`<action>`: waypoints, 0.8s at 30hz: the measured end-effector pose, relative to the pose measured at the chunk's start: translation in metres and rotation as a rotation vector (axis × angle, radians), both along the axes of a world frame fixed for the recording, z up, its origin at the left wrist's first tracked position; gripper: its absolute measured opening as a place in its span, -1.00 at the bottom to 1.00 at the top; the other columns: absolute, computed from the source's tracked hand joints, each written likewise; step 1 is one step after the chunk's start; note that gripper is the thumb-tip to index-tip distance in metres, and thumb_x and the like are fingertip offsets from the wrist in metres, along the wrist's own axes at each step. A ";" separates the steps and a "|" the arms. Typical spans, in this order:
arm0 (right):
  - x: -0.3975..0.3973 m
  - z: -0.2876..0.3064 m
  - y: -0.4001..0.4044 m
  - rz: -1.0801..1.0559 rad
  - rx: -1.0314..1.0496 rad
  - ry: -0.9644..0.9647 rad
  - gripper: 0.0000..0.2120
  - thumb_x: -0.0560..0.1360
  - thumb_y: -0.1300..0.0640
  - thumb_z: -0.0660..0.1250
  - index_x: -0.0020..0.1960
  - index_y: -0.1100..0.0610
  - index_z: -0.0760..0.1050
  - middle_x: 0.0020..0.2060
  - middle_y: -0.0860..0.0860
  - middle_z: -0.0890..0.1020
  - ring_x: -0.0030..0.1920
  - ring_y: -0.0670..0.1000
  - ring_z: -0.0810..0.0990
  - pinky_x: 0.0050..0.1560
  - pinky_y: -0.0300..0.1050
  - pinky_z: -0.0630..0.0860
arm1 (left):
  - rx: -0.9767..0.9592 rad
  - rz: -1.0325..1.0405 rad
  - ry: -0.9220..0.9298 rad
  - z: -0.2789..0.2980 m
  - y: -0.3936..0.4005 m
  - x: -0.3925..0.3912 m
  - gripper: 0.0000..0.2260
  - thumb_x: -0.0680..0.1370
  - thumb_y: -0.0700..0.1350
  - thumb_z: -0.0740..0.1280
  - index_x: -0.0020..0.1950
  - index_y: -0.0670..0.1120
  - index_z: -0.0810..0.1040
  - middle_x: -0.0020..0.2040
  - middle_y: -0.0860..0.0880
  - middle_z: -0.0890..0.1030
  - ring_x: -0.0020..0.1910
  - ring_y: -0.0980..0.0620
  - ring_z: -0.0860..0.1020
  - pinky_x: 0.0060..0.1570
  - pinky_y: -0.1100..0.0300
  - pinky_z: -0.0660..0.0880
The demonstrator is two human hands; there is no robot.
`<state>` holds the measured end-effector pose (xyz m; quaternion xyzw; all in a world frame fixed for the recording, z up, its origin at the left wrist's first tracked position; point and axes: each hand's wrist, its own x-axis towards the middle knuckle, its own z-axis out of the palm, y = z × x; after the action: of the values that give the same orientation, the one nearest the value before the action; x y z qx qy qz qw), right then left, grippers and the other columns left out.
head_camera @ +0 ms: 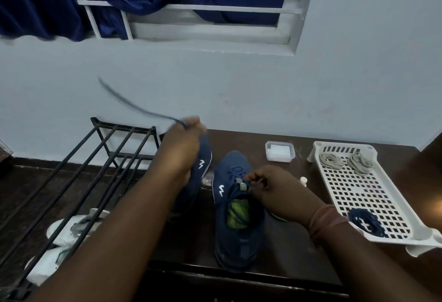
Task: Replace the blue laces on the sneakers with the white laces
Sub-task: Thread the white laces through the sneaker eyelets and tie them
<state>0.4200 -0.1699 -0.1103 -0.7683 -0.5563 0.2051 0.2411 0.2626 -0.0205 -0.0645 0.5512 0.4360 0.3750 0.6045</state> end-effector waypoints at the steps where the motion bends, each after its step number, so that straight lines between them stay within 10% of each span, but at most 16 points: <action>1: -0.002 -0.001 -0.001 0.033 -0.022 -0.030 -0.74 0.47 0.20 0.37 0.15 0.04 0.60 0.01 -0.03 0.58 -0.02 -0.06 0.57 0.05 -0.23 0.49 | 0.003 -0.091 0.191 -0.006 -0.004 0.002 -0.92 0.53 -0.14 0.37 -0.05 -0.14 0.59 -0.17 -0.17 0.60 -0.28 0.02 0.53 -0.23 0.16 0.46; 7: -0.007 -0.017 0.007 0.081 0.087 -0.199 -0.84 0.45 0.23 0.27 -0.09 -0.01 0.39 -0.12 0.02 0.45 -0.13 0.07 0.48 -0.09 -0.02 0.43 | 0.111 -0.362 0.741 -0.029 -0.029 0.017 -0.74 0.37 -0.05 0.52 -0.12 -0.20 0.58 -0.14 -0.17 0.63 -0.15 -0.12 0.63 -0.14 0.02 0.57; 12: 0.000 -0.023 0.010 -0.008 0.134 -0.147 -0.88 0.53 0.16 0.26 -0.16 0.09 0.35 -0.20 0.05 0.47 -0.20 0.05 0.45 -0.21 -0.09 0.34 | -0.013 -0.388 0.717 -0.050 -0.025 0.020 -0.69 0.37 -0.11 0.55 -0.03 -0.27 0.62 -0.10 -0.24 0.67 -0.14 -0.18 0.68 -0.11 -0.01 0.63; 17: 0.011 -0.003 0.015 -0.443 0.298 0.780 -0.76 0.56 0.09 0.25 -0.24 0.15 0.49 -0.29 0.17 0.53 -0.32 0.09 0.46 -0.33 -0.06 0.39 | -0.046 -0.362 0.696 -0.055 -0.020 0.020 -0.66 0.42 -0.13 0.51 0.09 -0.30 0.60 -0.01 -0.27 0.69 -0.08 -0.18 0.70 -0.09 -0.02 0.67; 24: 0.023 0.051 -0.001 -0.341 0.727 1.271 -0.76 0.57 0.08 0.24 -0.27 0.08 0.41 -0.27 0.04 0.51 -0.34 -0.01 0.41 -0.33 -0.14 0.28 | -0.101 -0.354 0.648 -0.054 -0.021 0.019 -0.64 0.45 -0.19 0.49 0.18 -0.31 0.56 0.04 -0.26 0.67 -0.20 -0.12 0.67 -0.26 0.13 0.66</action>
<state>0.4433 -0.1707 -0.0588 -0.4494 -0.2157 0.3725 0.7828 0.2813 -0.0416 -0.1184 0.6775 0.5208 0.0489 0.5171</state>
